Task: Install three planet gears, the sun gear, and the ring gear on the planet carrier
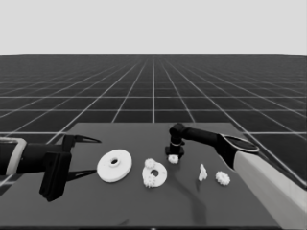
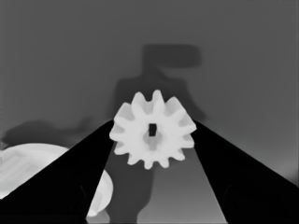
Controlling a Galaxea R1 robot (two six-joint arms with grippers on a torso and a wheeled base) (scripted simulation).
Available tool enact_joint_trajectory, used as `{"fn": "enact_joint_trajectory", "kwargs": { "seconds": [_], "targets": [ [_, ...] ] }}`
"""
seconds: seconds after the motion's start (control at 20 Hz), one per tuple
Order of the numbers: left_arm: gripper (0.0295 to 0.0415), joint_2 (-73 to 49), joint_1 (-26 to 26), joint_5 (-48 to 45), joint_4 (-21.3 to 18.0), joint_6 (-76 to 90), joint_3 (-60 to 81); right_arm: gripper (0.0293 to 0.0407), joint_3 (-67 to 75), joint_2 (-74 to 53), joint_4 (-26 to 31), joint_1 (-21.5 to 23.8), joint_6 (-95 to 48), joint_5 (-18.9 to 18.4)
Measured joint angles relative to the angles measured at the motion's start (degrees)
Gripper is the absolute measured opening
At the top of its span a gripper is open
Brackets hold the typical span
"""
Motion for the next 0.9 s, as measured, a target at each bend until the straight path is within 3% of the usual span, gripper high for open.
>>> {"fn": "enact_joint_trajectory", "kwargs": {
  "seconds": [0.35, 0.4, 0.45, 0.55, 0.85, 0.9],
  "targets": [
    [0.0385, 0.0, 0.0, 0.0, 0.0, 0.0, 0.0, 0.0312, -0.1, 0.04, -0.08, 0.01, -0.02, 0.11],
    [0.0385, 0.0, 0.0, 0.0, 0.0, 0.0, 0.0, 0.0312, 13.95, -5.6, 3.95, 4.94, 7.11, -6.78],
    [0.0385, 0.0, 0.0, 0.0, 0.0, 0.0, 0.0, 0.0312, 17.07, -6.84, 8.28, 11.33, 8.72, -9.66],
    [0.0385, 0.0, 0.0, 0.0, 0.0, 0.0, 0.0, 0.0312, 15.82, -6.26, 12.76, 17.24, 8.03, -11.85],
    [0.0385, 0.0, 0.0, 0.0, 0.0, 0.0, 0.0, 0.0312, 13.62, -5.37, 14.92, 19.66, 6.84, -13.02],
    [0.0385, 0.0, 0.0, 0.0, 0.0, 0.0, 0.0, 0.0312, 25.51, -7.5, 15.12, 19.78, 17.2, -12.82]
  ]
}}
